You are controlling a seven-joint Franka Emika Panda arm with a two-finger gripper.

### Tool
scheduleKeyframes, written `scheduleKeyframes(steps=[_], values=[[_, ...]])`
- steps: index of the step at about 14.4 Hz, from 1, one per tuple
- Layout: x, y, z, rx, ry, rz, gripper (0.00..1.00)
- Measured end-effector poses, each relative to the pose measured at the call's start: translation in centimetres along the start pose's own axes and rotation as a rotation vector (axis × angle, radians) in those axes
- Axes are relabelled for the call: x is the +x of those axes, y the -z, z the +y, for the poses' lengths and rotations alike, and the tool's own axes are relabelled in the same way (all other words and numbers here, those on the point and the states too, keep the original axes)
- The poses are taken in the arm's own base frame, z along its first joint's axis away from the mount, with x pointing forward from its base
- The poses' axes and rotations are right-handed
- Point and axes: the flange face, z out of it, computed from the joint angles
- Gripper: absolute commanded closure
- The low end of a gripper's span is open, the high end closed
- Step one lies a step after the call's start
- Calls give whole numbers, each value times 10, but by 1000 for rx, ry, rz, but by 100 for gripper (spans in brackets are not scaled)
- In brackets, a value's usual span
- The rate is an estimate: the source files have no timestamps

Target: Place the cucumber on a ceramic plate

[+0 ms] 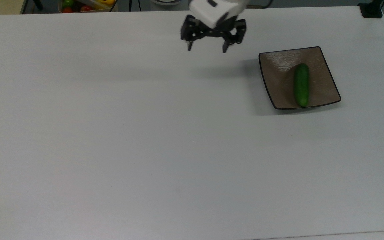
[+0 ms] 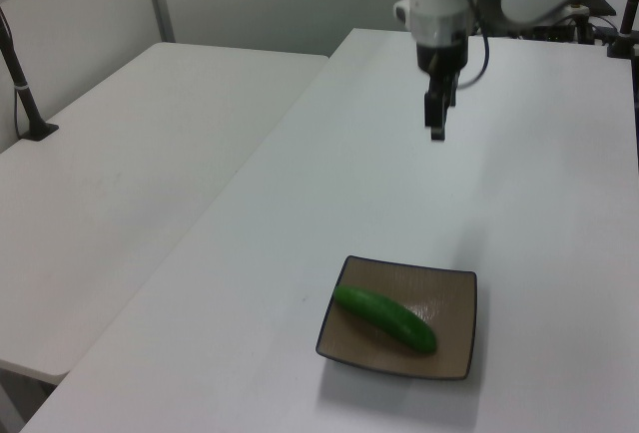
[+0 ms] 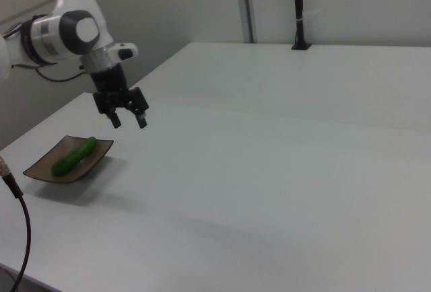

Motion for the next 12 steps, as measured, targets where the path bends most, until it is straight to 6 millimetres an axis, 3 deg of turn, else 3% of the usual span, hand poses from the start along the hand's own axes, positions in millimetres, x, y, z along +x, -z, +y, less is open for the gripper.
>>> scheduleKeyframes(steps=[2,4,7,9,12], values=[[2,3,50,29,-30,-4,0],[-1,-2,87,52,-24,-17,0],[-15,8,150,140,-82,8,0],[-26,18,169,148,-112,26,0],[-30,23,175,150,-121,35,0]])
